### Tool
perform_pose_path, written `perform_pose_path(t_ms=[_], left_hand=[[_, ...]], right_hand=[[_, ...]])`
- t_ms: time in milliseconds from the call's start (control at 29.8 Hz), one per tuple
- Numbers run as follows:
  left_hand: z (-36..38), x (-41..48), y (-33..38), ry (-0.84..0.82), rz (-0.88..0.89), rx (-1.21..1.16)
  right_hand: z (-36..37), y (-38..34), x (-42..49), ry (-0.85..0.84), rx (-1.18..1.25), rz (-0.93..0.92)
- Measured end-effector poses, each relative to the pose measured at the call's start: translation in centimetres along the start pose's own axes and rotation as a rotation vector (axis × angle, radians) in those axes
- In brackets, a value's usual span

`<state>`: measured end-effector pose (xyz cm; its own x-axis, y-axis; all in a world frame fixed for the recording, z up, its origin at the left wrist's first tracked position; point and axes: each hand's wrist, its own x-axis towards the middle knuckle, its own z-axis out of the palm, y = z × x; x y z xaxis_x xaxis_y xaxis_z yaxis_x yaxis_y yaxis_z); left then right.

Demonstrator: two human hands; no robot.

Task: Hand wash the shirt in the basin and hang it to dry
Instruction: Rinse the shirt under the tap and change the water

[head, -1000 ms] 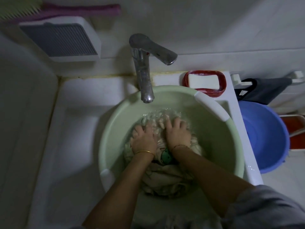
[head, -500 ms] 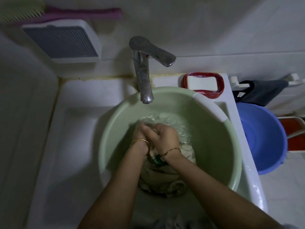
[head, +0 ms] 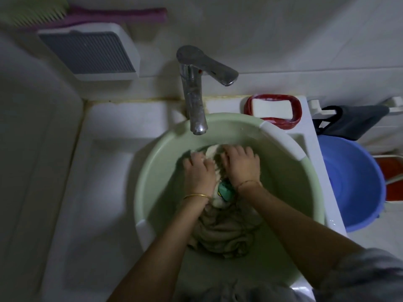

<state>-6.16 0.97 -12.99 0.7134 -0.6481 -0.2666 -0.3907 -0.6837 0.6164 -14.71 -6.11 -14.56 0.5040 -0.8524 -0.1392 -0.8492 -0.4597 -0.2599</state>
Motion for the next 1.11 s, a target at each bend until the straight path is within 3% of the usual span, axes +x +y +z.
perform_pose_path(t_ms=[101,201,268,336,436,470,570,638,705,738,805,839,906,940,973,1007,1040,1107], left_hand=[[1.7,-0.5,-2.9,-0.070,0.139,0.466],[1.7,-0.7,-4.4,-0.166,0.127,0.670],[2.0,-0.7,-5.0,-0.260,0.051,0.744],[1.8,-0.8,-4.6,-0.265,-0.003,0.765],[1.9,-0.6,-4.7,-0.296,-0.003,0.634],[1.9,-0.4,-4.9,-0.308,-0.008,0.537],[2.1,0.1,-4.2,-0.228,-0.110,0.107],[2.0,0.8,-3.3,-0.165,-0.285,-0.280],[0.9,1.5,-2.4,-0.168,-0.516,-0.642],[-0.1,1.9,-1.9,-0.279,-0.649,-0.802],[-1.2,1.5,-1.1,-0.417,-0.642,-1.037],[-1.0,0.7,-0.6,-0.317,-0.505,-0.937],[-0.8,-1.6,0.1,-0.237,-0.325,-1.059],[-0.7,-2.4,0.4,-0.208,-0.283,-1.036],[-0.5,-2.9,0.7,-0.044,-0.323,-1.031],[-0.3,-3.1,0.9,-0.234,-0.426,-1.062],[-0.1,-3.1,1.4,-0.256,-0.508,-0.976],[-0.2,-2.0,2.0,-0.544,-0.454,-0.690]], right_hand=[[2.6,0.1,-2.3,-0.189,-0.265,-0.144],[2.3,0.6,-2.0,-0.227,-0.388,-0.382],[1.8,1.1,-1.0,-0.328,-0.415,-0.221],[1.8,0.6,-1.2,-0.302,-0.410,-0.084],[2.3,0.1,-2.3,-0.327,-0.337,-0.237],[2.2,0.4,-2.1,-0.327,-0.292,-0.200],[1.7,0.3,-1.3,-0.222,-0.013,0.212],[1.4,-0.7,-1.8,-0.219,0.274,0.309],[0.0,-1.9,-2.9,-0.167,0.503,0.252],[-1.2,-2.6,-3.7,-0.118,0.567,0.210],[-3.7,-4.1,-4.8,-0.060,0.603,0.122],[-4.5,-4.8,-5.0,-0.057,0.575,0.072],[-5.1,-5.7,-4.9,-0.061,0.449,-0.009],[-5.1,-5.7,-4.5,-0.059,0.391,-0.023],[-5.1,-5.5,-3.9,-0.062,0.341,-0.011],[-5.0,-4.9,-3.3,-0.074,0.302,0.025],[-5.0,-4.1,-2.7,-0.091,0.272,0.079],[-4.9,-1.9,-1.7,-0.129,0.180,0.189]])
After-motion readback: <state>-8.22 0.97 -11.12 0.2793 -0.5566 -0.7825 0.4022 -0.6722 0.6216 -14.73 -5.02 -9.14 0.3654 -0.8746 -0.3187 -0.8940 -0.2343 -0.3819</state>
